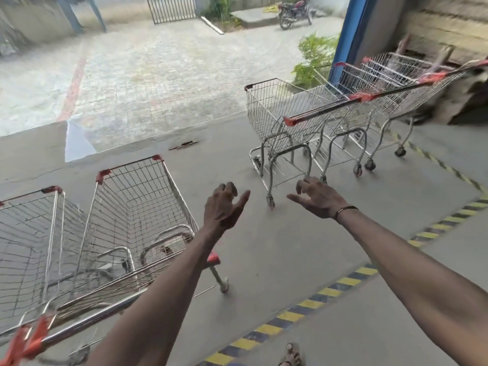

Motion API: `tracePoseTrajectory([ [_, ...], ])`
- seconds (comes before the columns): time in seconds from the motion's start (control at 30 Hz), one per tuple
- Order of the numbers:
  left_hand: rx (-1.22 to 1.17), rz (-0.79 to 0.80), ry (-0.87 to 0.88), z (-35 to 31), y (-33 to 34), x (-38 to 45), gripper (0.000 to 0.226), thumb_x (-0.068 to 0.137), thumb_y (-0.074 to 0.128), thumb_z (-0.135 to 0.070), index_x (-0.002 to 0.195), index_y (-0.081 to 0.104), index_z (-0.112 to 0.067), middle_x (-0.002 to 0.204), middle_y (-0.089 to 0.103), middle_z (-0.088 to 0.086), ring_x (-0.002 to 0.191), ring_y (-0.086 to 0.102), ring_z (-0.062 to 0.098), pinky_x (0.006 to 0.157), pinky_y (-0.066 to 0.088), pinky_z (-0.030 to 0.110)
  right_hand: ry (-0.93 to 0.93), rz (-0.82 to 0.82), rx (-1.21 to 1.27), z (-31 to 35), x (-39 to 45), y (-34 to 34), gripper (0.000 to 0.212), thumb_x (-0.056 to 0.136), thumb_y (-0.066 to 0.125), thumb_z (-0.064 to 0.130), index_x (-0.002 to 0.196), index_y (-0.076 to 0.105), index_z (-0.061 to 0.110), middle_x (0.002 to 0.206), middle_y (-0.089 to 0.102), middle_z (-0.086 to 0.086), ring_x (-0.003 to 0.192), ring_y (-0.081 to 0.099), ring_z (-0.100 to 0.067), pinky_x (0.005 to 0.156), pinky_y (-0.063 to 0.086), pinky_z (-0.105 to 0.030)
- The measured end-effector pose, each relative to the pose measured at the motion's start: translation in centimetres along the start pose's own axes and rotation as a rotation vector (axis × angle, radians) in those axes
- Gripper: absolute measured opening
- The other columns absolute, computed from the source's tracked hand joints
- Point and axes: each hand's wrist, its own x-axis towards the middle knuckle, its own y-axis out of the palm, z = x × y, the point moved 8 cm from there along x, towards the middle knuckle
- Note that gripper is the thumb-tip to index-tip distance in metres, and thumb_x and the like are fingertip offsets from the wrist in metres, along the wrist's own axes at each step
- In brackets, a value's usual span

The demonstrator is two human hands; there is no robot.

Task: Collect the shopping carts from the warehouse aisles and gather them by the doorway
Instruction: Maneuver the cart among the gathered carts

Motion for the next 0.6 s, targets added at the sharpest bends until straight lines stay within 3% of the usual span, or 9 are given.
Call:
tracePoseTrajectory([
  [0.27,-0.048,0.037,0.043,-9.2,6.9,7.5,0.045,0.100,0.052,-0.067,0.100,0.057,-0.022,0.102,0.060,-0.002,0.091,0.063,0.027,0.075,0.043,0.038,0.070,-0.042,0.027,-11.4,2.7,-5.4,0.050,0.101,0.049,0.072,0.102,0.058,0.024,0.108,0.053,0.001,0.103,0.055,-0.022,0.082,0.045,-0.038],
  [0.4,-0.059,0.043,0.076,-11.9,10.1,12.2,0.043,0.100,0.051,-0.067,0.098,0.053,-0.024,0.101,0.059,-0.002,0.089,0.061,0.027,0.074,0.041,0.039,0.111,-0.062,0.059,-16.3,5.4,-6.6,0.053,0.099,0.049,0.077,0.099,0.058,0.025,0.106,0.053,0.003,0.095,0.061,-0.023,0.078,0.052,-0.040],
  [0.6,-0.068,0.044,0.135,-16.2,15.1,21.7,0.048,0.100,0.049,-0.066,0.100,0.055,-0.019,0.104,0.060,0.002,0.089,0.060,0.029,0.075,0.048,0.042,0.138,-0.030,0.031,-24.1,12.6,-8.5,0.054,0.098,0.046,0.078,0.102,0.058,0.026,0.112,0.052,0.003,0.102,0.055,-0.021,0.080,0.046,-0.039],
])
